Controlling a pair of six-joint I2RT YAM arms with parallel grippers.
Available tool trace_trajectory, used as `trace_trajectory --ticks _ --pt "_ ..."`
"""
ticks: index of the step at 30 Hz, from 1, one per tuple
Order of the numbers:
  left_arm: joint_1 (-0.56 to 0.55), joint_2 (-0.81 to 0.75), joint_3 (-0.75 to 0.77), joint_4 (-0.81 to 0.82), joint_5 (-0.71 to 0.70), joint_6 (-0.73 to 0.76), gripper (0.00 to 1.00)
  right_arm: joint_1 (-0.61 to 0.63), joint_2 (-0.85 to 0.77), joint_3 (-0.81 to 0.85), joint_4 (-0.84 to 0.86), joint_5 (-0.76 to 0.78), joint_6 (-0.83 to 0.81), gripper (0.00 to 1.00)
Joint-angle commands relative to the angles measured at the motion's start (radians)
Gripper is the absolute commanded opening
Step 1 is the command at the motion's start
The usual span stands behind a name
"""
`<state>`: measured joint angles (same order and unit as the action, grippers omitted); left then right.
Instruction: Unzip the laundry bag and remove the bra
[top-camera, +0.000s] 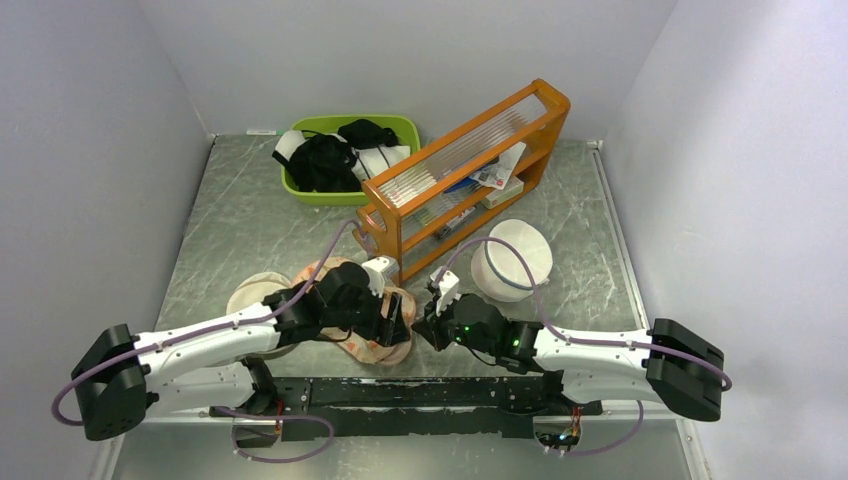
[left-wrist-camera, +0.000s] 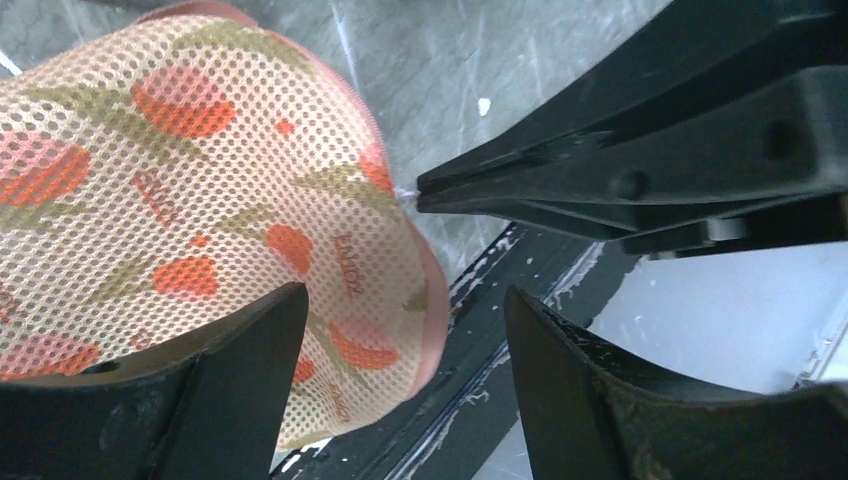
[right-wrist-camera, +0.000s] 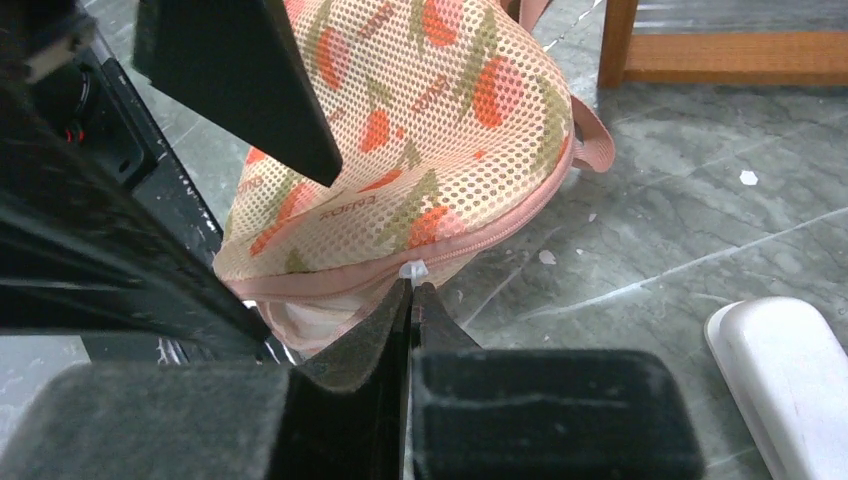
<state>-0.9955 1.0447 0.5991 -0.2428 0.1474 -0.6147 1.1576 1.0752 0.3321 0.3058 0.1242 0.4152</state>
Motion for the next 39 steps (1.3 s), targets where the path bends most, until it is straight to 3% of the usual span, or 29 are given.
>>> trace_trajectory --ticks 1,4,9,12,22,30,36,39 --pt "0.0 0.03 -0.039 0.104 0.009 -0.008 0.79 -0.003 -0.013 -0.003 0.031 -0.027 0.01 0.0" --pt "-0.001 0.053 -0.053 0.128 -0.008 -0.012 0.68 -0.003 -0.016 -0.005 0.027 -0.03 0.014 0.0" --pt "-0.002 0.072 -0.052 0.118 -0.034 -0.017 0.23 -0.005 -0.007 -0.035 0.064 -0.01 0.013 0.0" --pt "-0.002 0.045 -0.062 0.116 -0.029 -0.018 0.1 -0.007 0.014 -0.065 0.141 0.008 0.013 0.0" --pt "-0.002 -0.001 -0.082 0.125 -0.001 -0.039 0.07 -0.016 0.189 -0.08 0.389 -0.05 0.014 0.06" --pt "-0.002 -0.02 -0.082 0.106 0.0 -0.039 0.07 -0.02 0.255 -0.071 0.433 -0.057 0.022 0.15" --pt "-0.001 -0.023 -0.073 0.081 -0.003 -0.028 0.07 -0.02 0.254 -0.05 0.375 0.007 0.026 0.0" --pt "-0.002 -0.026 -0.069 0.058 -0.017 -0.016 0.07 -0.022 0.206 -0.052 0.3 0.076 0.025 0.0"
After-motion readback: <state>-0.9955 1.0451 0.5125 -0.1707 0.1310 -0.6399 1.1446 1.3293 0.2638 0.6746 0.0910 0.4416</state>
